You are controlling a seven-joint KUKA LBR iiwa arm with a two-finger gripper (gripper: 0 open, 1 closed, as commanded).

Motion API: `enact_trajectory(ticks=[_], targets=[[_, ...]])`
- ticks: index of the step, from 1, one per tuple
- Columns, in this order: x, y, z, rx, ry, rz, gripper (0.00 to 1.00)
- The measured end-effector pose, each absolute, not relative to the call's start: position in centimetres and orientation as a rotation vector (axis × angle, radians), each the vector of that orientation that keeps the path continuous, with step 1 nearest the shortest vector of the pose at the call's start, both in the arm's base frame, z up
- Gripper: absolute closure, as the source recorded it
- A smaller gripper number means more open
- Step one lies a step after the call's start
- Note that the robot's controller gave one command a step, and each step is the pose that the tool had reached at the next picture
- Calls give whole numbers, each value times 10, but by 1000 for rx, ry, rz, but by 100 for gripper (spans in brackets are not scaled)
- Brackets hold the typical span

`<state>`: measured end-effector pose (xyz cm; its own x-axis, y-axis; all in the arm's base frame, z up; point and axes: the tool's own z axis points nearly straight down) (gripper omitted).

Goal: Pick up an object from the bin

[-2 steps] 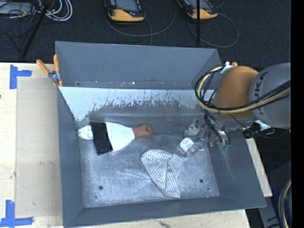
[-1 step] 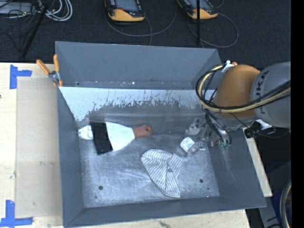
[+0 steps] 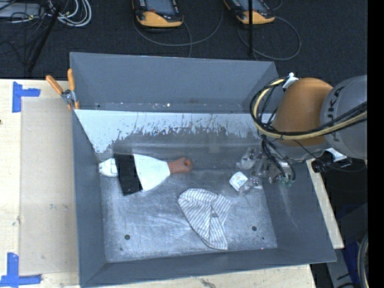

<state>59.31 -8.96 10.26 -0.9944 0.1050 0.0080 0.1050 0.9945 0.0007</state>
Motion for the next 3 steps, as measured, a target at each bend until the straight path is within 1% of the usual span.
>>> enact_trajectory(ticks=[2, 3], targets=[[595, -90, 139, -164, -3138, -1, 100], [595, -90, 149, -163, -3140, 0, 100]])
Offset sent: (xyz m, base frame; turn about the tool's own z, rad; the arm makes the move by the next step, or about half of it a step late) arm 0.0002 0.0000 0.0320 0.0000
